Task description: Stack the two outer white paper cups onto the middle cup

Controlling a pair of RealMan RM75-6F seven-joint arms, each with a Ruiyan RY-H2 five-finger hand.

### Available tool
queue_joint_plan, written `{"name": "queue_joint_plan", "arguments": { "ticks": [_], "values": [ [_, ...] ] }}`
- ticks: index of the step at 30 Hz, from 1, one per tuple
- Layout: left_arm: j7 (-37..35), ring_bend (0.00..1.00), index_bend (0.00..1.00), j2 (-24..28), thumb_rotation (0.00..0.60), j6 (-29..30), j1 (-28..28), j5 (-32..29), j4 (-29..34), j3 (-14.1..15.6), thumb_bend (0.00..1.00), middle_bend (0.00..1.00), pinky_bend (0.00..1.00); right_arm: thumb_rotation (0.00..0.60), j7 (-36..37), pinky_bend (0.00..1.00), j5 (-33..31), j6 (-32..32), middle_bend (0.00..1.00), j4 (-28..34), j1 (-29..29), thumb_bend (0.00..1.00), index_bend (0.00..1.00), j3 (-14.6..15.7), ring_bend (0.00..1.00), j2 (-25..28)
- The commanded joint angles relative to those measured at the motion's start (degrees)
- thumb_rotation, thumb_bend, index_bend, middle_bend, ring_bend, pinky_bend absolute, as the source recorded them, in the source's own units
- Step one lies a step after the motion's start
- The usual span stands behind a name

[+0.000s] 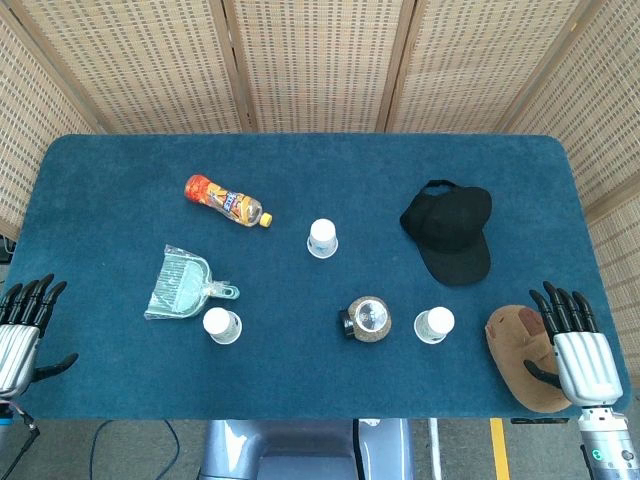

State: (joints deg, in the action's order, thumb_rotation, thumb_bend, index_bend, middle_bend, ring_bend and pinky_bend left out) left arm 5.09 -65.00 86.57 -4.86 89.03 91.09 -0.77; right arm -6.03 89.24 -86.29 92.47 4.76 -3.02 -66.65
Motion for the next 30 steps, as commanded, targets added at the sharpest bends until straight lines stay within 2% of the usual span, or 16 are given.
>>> {"name": "queue_joint_plan", "arguments": {
  "ticks": [1, 8, 30],
  "values": [
    [0.01, 0.0, 0.0, -0.03, 0.6, -0.16, -0.09, -0.26, -0.05, -0.17, 0.01, 0.0, 0.0, 0.6, 0.09, 0.0, 0.09, 0.12, 0.0, 0.02, 0.12, 0.09, 0.0, -0.02, 0.0, -0.14],
    [0.02, 0.0, 0.0, 0.01, 0.6, -0.51, 0.43, -0.29, -0.03, 0.71, 0.01, 0.0, 0.0, 0.6, 0.22, 0.0, 0.32, 0.5, 0.0, -0.09, 0.28, 0.09, 0.0, 0.22, 0.0, -0.11],
    [1.18, 0.0, 0.0, 1.04, 0.6, -1.31, -0.18, -0.07, 1.48, 0.58, 0.01, 0.0, 0.0, 0.6, 1.08, 0.0, 0.96, 0.61, 0.0, 0.83, 0.24, 0.09, 0.01, 0.8, 0.0, 0.69]
  ]
}}
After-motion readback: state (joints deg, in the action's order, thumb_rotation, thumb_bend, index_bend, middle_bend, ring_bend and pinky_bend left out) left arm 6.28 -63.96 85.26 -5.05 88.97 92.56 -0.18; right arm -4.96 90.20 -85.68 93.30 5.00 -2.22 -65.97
